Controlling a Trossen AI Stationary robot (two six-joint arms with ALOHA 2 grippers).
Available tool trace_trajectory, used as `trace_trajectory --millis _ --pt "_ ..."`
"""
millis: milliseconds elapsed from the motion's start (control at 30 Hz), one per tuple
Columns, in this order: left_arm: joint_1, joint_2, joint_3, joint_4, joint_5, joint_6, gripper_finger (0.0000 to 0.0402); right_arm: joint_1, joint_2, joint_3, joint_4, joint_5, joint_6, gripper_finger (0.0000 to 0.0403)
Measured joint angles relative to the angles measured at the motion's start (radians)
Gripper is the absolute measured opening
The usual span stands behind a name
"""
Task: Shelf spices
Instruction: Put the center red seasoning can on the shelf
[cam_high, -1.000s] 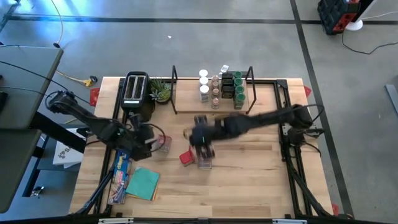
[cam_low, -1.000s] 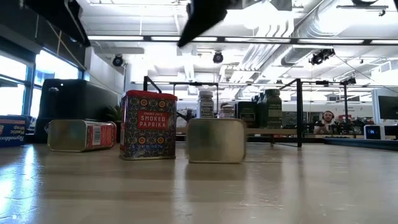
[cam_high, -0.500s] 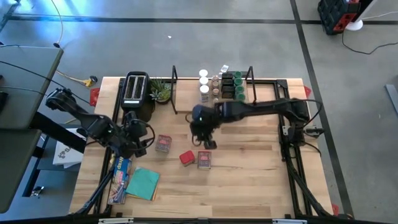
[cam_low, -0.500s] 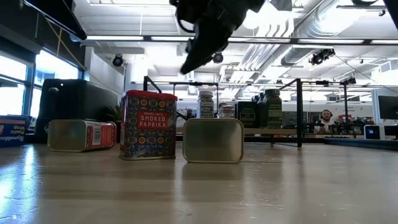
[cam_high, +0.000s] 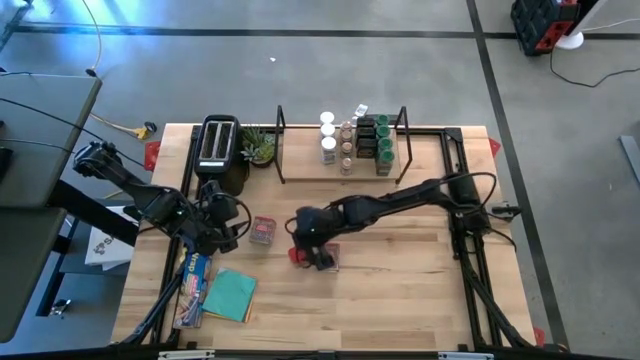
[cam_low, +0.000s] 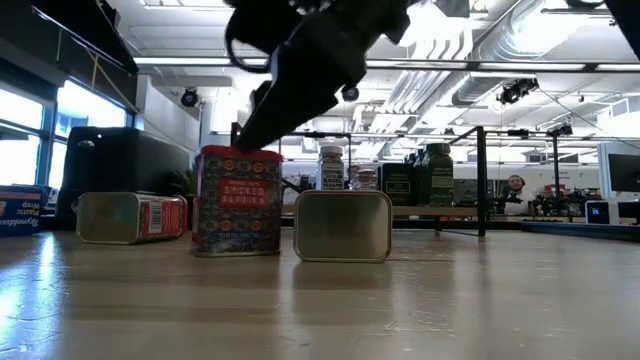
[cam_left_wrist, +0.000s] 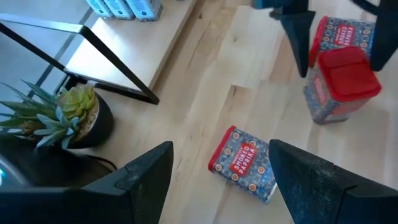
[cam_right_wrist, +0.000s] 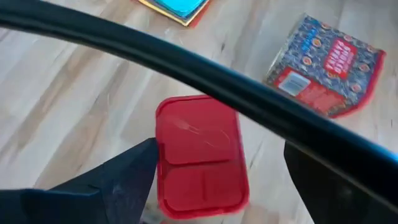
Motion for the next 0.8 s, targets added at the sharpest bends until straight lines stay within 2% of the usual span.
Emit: trace_trajectory --millis 200,433,600,800 --pt "0.000 0.000 0.000 0.001 0.019 0.000 0.0259 0.000 0.057 0.044 -0.041 -0.030 -0.038 0.0342" --pt "0.000 0.000 0.000 0.002 0.018 -0.001 0.0259 0.003 0.091 0.042 -0.023 -0.024 -0.018 0.0303" --pt "0.000 0.000 0.000 0.001 0.018 -0.007 0.0259 0.017 0.082 0.042 0.024 0.046 0.008 0.0281" --pt "0.000 0.000 0.000 0.001 0.018 -0.008 0.0259 0.027 0.082 0.042 0.034 0.057 0.004 0.0248"
